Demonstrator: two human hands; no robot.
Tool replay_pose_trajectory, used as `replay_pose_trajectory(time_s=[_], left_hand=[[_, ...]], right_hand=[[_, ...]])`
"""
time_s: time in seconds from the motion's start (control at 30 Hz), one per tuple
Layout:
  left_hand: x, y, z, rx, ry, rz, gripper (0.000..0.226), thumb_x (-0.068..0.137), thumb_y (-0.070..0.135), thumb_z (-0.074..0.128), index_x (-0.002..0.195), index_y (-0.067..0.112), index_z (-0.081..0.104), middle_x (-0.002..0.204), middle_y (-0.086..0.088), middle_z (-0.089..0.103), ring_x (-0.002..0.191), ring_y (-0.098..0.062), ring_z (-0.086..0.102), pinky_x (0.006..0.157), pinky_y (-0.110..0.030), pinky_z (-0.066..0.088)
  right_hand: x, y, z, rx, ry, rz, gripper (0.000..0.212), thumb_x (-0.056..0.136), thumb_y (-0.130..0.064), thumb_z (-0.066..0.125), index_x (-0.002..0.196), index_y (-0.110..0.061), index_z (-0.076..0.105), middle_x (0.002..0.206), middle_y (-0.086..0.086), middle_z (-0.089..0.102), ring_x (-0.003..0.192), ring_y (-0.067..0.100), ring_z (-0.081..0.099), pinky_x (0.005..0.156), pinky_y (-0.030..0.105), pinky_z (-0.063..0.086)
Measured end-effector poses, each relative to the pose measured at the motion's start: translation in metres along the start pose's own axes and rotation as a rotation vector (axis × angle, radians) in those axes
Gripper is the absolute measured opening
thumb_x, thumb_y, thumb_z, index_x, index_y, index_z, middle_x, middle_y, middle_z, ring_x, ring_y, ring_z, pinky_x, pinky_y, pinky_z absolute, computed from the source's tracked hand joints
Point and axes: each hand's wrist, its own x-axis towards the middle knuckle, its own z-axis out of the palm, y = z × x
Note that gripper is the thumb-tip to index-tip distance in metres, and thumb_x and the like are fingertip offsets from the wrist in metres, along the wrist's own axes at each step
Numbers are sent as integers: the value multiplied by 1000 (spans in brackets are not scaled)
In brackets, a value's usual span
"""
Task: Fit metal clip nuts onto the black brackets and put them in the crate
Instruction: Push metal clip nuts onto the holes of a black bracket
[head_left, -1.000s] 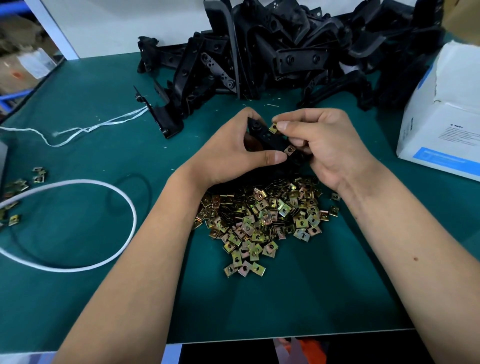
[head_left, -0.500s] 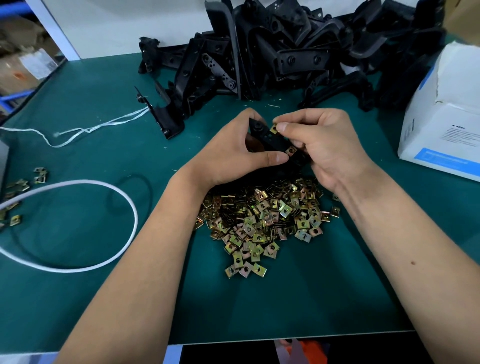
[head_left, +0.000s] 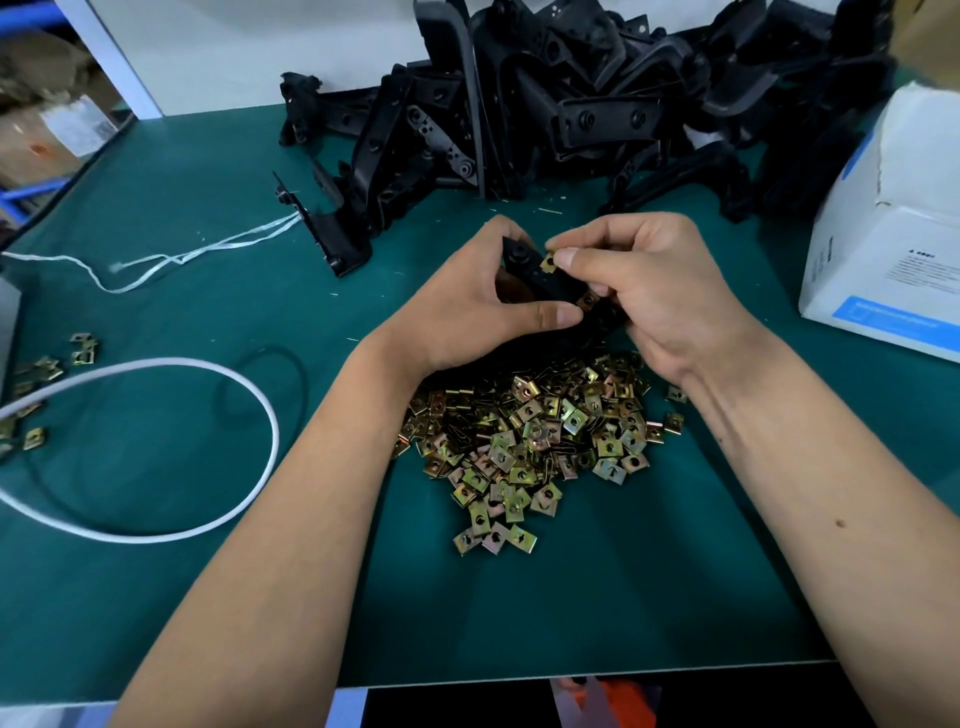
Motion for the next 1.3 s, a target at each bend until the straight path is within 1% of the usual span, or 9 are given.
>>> replay_pose_trajectory(time_s=[0.1,0.2,0.3,0.43,0.53,0.67,0.87,1.13,1.3], left_hand=[[1,-1,0,1,0,4,55,80,36,87,116,15,51,104,-10,66,88,-10,59,87,-45,54],[4,-3,1,-12,22,-17,55,80,38,86,115,16,51,94,1,63,80,-6,59,79,-40,55],[7,-6,2,2,55,-44,60,75,48,84,114,18,50,93,6,62,78,-5,58,72,-34,52],[10,-9,3,27,92,-68,54,78,51,84,109,24,50,91,11,58,74,1,54,62,-17,44],[12,-11,4,24,106,-82,47,79,50,83,102,29,49,91,9,59,68,6,56,55,-11,43],[11,-11,5,22,121,-91,43,78,49,81,99,32,48,91,9,59,73,2,57,61,-18,44],[11,-11,6,23,134,-88,46,78,49,84,100,31,48,90,11,58,70,5,54,59,-15,42],[9,-11,6,-15,111,-76,52,75,53,83,104,30,47,96,7,61,81,-6,60,67,-25,48],[8,-14,7,-16,115,-66,54,73,56,82,104,34,44,95,10,60,74,4,60,61,-16,46]], right_hand=[[0,0,0,-10,-25,-26,9,90,-4,71,92,-9,78,55,-16,62,58,-2,59,65,22,52],[1,2,4,-8,10,-31,11,93,-12,70,94,-9,80,60,-14,67,69,3,67,76,28,59],[4,7,12,-119,107,-106,7,89,-19,75,89,-18,81,78,-6,77,82,7,73,77,24,58],[8,12,18,-255,156,-208,6,86,-23,76,85,-25,81,79,-13,76,78,1,71,70,16,54],[10,14,21,-295,175,-230,6,87,-26,75,86,-25,81,79,-15,75,77,0,71,76,25,58],[11,18,24,-265,186,-212,6,86,-28,75,84,-26,80,77,-15,75,78,1,71,77,31,61],[11,19,23,-156,175,-164,9,87,-23,77,79,-23,79,73,-12,75,69,2,72,62,15,52],[6,13,17,-94,76,-124,27,101,-26,62,82,-17,79,84,1,77,82,5,71,77,21,57],[7,11,15,-61,48,-75,35,105,-31,55,80,-23,79,80,-9,76,87,1,70,85,21,51]])
